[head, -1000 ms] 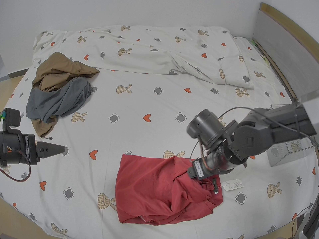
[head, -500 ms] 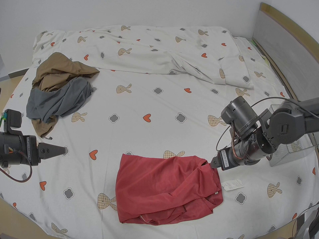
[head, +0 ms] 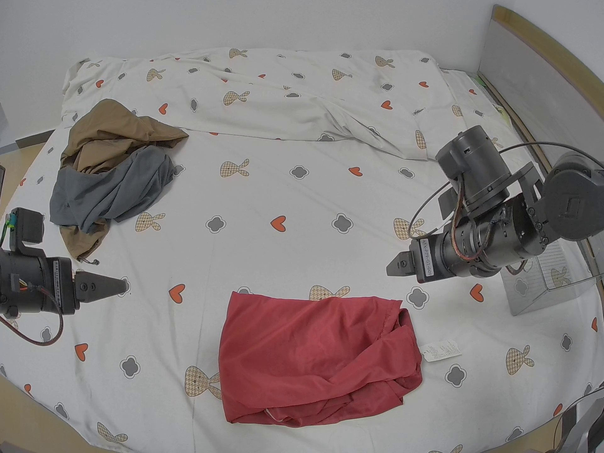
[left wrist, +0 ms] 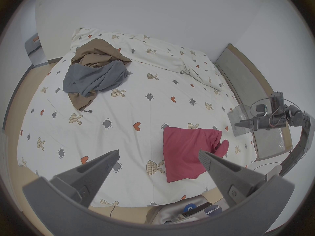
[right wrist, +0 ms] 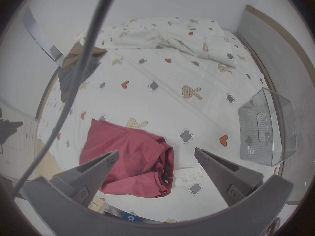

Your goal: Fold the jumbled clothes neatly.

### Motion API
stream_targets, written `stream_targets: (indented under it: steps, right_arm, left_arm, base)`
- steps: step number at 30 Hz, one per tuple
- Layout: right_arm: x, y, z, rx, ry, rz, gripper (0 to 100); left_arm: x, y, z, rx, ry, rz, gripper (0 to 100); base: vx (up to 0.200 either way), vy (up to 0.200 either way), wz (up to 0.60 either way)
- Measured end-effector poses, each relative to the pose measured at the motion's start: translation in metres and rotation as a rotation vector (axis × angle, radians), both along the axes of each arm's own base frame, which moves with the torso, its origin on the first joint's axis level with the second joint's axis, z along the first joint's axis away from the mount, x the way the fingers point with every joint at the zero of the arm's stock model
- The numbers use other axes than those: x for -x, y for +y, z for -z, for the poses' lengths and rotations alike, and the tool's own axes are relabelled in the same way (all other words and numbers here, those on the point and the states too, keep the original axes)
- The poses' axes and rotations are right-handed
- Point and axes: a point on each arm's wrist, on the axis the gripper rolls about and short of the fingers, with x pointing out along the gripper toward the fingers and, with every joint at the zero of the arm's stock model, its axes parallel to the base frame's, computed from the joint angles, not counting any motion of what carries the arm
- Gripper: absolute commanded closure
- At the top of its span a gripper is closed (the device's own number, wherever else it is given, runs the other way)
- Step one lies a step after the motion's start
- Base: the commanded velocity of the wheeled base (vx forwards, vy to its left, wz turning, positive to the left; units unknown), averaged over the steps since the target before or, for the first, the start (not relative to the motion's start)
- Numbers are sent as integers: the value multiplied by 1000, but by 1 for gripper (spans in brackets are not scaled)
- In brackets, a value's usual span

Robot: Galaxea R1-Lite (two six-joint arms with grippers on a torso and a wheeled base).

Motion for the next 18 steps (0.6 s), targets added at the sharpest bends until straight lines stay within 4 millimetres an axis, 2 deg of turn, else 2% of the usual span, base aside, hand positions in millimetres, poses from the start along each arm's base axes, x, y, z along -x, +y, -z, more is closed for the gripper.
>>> stream_targets:
  steps: [3, 6, 14, 18]
  right_arm:
    - [1, 2, -1, -6, 1, -9, 0]
    - [1, 11, 9, -14, 33, -36, 0]
    - [-6, 60, 63, -226, 237, -178, 0]
    - [-2, 70, 92, -233, 345, -202, 0]
  left_arm:
    - [-1, 0, 1, -1, 3, 0, 0]
    - [-2, 0, 1, -1, 6, 0, 0]
    - [-3, 0, 2, -3, 12, -1, 0]
    - [-3, -1, 2, -3, 13, -1, 0]
  base:
    - [0, 0, 0]
    - [0, 0, 0]
    - [0, 0, 0]
    - [0, 0, 0]
